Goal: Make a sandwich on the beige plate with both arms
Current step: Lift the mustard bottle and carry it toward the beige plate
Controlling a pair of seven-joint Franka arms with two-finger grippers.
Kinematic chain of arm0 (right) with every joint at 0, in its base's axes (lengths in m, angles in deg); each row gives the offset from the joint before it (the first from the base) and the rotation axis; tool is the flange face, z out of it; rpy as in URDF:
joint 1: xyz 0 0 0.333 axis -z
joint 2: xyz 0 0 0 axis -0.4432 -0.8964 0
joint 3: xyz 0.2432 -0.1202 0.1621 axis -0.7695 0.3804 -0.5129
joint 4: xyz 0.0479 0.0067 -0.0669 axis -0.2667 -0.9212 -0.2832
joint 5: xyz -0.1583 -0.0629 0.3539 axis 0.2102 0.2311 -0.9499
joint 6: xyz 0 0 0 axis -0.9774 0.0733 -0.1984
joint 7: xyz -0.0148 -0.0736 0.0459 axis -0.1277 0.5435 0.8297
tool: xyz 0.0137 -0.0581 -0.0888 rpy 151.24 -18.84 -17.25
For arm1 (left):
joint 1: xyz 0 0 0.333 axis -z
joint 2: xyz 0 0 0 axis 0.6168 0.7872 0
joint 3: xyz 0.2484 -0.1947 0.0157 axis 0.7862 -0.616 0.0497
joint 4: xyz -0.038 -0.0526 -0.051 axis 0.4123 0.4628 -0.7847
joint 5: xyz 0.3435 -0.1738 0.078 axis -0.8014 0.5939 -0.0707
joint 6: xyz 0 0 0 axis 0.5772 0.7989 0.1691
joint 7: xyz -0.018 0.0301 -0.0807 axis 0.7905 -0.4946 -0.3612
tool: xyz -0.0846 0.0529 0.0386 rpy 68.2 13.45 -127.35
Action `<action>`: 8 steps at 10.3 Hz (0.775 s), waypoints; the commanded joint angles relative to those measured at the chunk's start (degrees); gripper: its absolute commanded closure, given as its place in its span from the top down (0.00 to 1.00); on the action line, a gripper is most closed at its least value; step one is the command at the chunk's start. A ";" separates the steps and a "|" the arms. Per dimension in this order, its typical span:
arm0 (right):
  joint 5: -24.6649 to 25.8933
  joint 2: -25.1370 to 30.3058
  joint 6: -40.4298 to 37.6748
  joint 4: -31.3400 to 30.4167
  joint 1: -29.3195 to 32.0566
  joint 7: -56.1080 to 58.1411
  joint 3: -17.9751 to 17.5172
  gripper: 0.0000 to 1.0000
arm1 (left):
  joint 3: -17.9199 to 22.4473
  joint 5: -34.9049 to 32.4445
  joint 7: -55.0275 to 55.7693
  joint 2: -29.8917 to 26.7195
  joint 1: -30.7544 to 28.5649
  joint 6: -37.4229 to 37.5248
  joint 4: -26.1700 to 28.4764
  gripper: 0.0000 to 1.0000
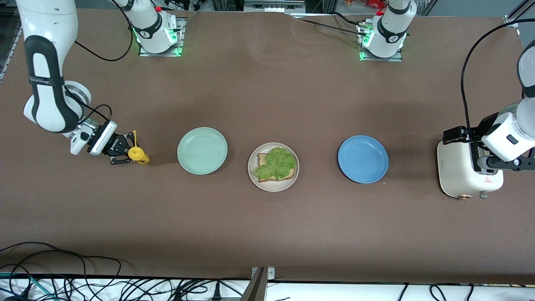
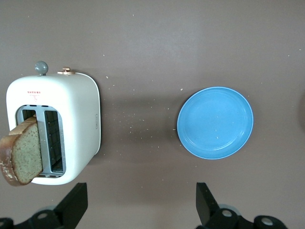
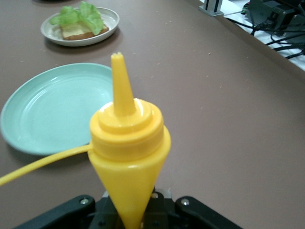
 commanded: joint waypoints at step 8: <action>5.67 -1.91 42.42 1.78 -32.30 -30.35 0.65 0.00 | -0.38 -1.80 0.30 -0.08 -0.18 0.33 0.27 1.00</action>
